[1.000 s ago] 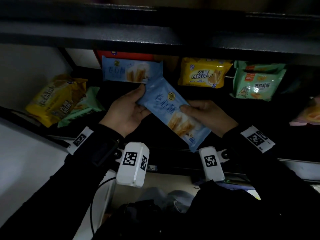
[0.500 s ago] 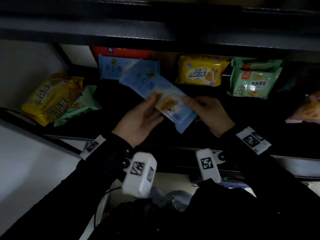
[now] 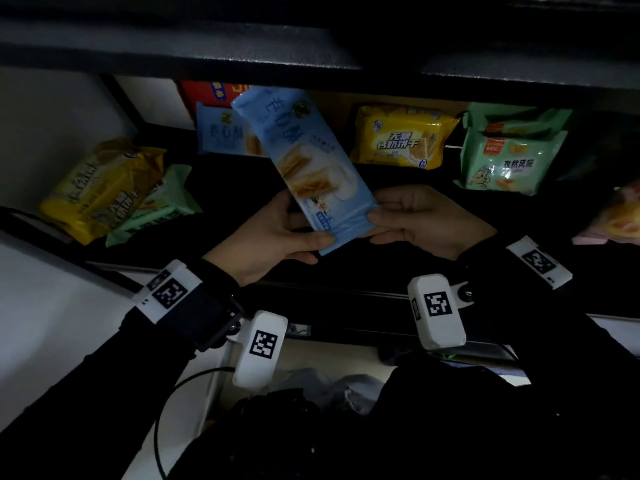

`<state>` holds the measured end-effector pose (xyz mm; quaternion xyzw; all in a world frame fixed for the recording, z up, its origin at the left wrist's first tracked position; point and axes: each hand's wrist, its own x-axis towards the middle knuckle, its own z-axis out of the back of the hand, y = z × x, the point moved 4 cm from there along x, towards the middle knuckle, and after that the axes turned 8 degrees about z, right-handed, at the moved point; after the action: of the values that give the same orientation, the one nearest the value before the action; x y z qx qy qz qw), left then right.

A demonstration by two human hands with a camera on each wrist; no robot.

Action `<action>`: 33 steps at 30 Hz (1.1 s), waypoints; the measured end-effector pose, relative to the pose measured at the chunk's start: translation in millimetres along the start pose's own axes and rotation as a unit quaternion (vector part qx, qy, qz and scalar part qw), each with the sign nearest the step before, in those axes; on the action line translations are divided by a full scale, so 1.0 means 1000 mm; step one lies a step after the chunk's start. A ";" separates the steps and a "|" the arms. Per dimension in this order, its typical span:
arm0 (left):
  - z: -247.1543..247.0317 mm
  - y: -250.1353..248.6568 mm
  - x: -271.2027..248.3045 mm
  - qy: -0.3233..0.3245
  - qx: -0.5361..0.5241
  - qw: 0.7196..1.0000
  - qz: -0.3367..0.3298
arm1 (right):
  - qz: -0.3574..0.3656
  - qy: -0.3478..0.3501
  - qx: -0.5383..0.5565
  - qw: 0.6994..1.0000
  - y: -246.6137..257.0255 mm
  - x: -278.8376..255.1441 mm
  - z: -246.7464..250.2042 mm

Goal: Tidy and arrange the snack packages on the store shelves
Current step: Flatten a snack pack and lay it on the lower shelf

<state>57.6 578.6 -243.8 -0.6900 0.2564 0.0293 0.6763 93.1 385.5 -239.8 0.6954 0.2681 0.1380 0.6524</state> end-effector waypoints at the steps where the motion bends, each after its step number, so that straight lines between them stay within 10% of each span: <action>1: 0.000 0.000 0.000 0.007 0.003 1.000 -0.001 | -0.003 0.007 0.000 1.000 0.000 0.000 0.001; 6: 0.006 -0.001 0.000 0.027 -0.022 0.999 0.010 | -0.024 0.009 -0.025 0.999 -0.001 0.000 0.009; 10: 0.020 0.001 0.011 -0.108 -0.123 0.987 0.001 | -0.048 -0.001 -0.063 0.997 -0.003 0.002 0.019; 17: -0.001 0.028 0.018 -0.130 -0.266 0.953 0.061 | 0.000 -0.172 -0.093 0.981 -0.006 0.018 0.015; 25: 0.022 0.024 0.017 -0.188 -0.457 0.868 0.050 | 0.029 -0.281 -0.058 0.958 -0.019 0.021 0.007; 28: 0.023 0.031 0.019 -0.204 -0.411 0.887 0.045 | 0.026 -0.312 -0.106 0.944 -0.029 0.019 0.006; 33: 0.037 0.036 0.029 -0.351 -0.034 0.933 -0.066 | 0.031 -0.389 -0.013 0.921 -0.040 -0.017 0.054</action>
<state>80.2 606.7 -291.3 -0.6737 -0.0447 0.2338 0.6996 100.6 331.3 -282.0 0.6935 -0.0305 -0.1194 0.7098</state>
